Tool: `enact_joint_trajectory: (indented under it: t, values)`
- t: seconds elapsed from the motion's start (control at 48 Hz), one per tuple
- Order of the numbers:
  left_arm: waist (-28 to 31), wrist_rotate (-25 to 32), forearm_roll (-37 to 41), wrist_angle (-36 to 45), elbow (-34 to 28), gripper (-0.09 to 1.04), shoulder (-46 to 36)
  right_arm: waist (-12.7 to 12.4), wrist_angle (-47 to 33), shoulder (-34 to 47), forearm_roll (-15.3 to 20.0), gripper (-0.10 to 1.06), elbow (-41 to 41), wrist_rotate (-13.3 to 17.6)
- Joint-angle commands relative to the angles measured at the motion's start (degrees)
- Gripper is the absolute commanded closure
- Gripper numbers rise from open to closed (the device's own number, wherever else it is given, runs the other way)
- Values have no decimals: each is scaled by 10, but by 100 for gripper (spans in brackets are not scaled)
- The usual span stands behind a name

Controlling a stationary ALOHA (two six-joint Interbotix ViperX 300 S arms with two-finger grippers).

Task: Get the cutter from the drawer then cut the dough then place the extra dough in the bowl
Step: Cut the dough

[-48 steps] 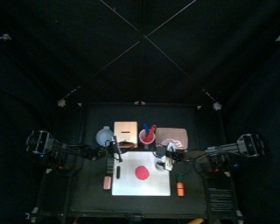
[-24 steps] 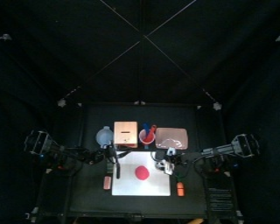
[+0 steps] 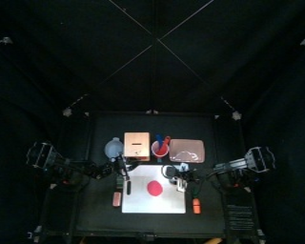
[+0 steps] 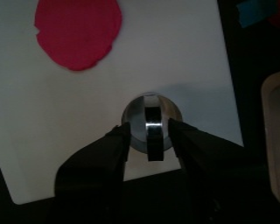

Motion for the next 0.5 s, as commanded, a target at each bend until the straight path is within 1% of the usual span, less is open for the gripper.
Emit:
enact_joint_trajectory:
  t: [0.021,0.146,0.25,0.417,0.5]
  values:
    - [-2,0,-4,-4,-5,31,-4,4,8,-6,-2,41,-28,0]
    - [-2,0,-5,-4,-3,31,-4,11,29,-7,-4,46,-57,0]
    - [-2,0,-5,-4,-2,31,-4,16,44,-5,-7,46,-88,-1]
    - [-2,0,-5,-4,4,31,-4,23,46,14,-10,46,-146,-2]
    - [-2,0,-5,-4,6,31,-4,27,45,34,-2,46,-173,0]
